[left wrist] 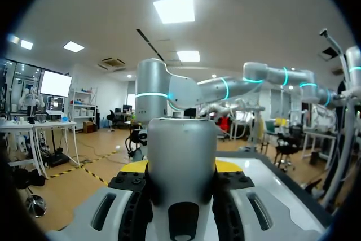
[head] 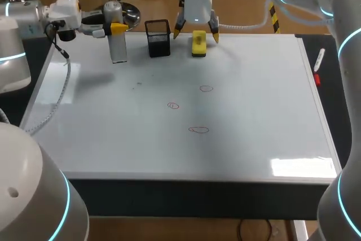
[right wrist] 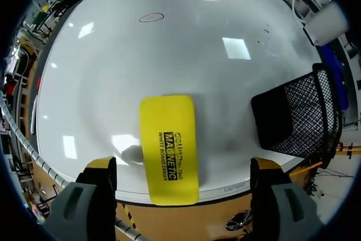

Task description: Pick up the inspection probe, press it on each red-marked spot on the whiteboard one by one, put down the probe, pick up the eraser, and wipe off all the red marks.

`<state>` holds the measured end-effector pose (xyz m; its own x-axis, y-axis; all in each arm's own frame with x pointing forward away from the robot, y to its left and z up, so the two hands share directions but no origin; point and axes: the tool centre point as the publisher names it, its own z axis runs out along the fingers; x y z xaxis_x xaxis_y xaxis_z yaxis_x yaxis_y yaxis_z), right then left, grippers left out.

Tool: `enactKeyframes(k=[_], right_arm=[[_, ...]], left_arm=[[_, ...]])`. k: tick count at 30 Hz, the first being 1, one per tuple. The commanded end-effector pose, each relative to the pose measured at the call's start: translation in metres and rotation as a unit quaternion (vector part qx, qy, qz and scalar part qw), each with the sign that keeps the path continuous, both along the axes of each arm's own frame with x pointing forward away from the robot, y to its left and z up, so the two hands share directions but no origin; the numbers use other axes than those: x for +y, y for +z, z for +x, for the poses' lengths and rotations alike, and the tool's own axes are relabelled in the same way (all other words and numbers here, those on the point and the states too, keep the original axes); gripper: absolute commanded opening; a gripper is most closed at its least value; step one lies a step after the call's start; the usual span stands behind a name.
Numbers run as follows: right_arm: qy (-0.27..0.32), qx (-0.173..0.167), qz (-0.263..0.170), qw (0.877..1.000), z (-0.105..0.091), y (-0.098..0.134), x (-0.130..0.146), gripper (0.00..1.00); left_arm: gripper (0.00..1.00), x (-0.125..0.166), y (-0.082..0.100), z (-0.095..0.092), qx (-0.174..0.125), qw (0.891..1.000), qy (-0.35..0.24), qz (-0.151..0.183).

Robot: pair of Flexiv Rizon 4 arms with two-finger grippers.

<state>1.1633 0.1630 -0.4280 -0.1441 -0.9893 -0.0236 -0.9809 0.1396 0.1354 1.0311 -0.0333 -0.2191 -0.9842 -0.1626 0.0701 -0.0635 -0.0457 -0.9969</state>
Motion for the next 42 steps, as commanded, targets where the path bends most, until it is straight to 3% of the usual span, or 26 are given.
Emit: enactKeyframes(k=[1, 9, 13, 17, 19, 20, 21, 23, 26, 28, 29, 35, 42], right_arm=[[0.006, 0.000, 0.002, 1.000, 0.001, 0.002, 0.000, 1.00], [0.019, 0.000, 0.001, 1.000, -0.009, 0.004, -0.005, 1.00], [0.019, 0.001, 0.000, 1.000, -0.013, 0.004, -0.007, 0.91], [0.014, 0.005, -0.007, 1.000, -0.018, 0.002, -0.009, 0.89], [0.010, 0.006, -0.009, 1.000, -0.019, 0.000, -0.010, 0.73], [0.009, 0.007, -0.011, 1.000, -0.020, -0.001, -0.010, 0.73], [0.008, 0.008, -0.011, 1.000, -0.020, -0.001, -0.010, 0.58], [0.008, 0.008, -0.014, 1.000, -0.021, -0.002, -0.011, 0.54], [0.008, 0.009, -0.016, 1.000, -0.021, -0.002, -0.011, 0.38], [0.007, 0.008, -0.017, 1.000, -0.021, -0.002, -0.011, 0.08], [0.007, 0.008, -0.017, 1.000, -0.021, -0.002, -0.011, 0.00], [0.003, 0.010, -0.018, 1.000, -0.019, -0.001, -0.012, 0.00], [-0.039, -0.002, 0.001, 0.999, -0.012, 0.022, -0.016, 0.00]], left_arm=[[0.00, 0.000, 0.001, 0.000, -0.001, 1.000, 0.000, 0.000], [0.00, 0.000, 0.001, 0.000, -0.001, 1.000, 0.000, 0.000], [0.00, 0.000, 0.001, 0.000, -0.001, 1.000, 0.000, 0.000], [0.00, 0.000, 0.001, 0.000, -0.001, 1.000, 0.000, 0.000], [0.00, 0.000, 0.001, 0.000, -0.001, 1.000, 0.000, 0.000], [0.00, 0.000, 0.001, 0.000, -0.001, 1.000, 0.000, 0.000], [0.00, 0.000, 0.001, 0.000, -0.001, 1.000, 0.000, 0.000], [0.00, 0.000, 0.001, 0.000, -0.001, 1.000, 0.000, 0.000], [0.00, 0.000, 0.001, 0.000, -0.001, 1.000, 0.000, 0.000], [0.00, 0.000, 0.001, 0.000, -0.001, 1.000, 0.000, 0.000], [0.00, 0.000, 0.001, 0.000, -0.001, 1.000, 0.000, 0.000], [0.00, 0.000, 0.001, 0.000, -0.001, 1.000, 0.000, 0.000], [0.00, 0.000, 0.001, 0.000, -0.001, 1.000, 0.000, 0.000]])
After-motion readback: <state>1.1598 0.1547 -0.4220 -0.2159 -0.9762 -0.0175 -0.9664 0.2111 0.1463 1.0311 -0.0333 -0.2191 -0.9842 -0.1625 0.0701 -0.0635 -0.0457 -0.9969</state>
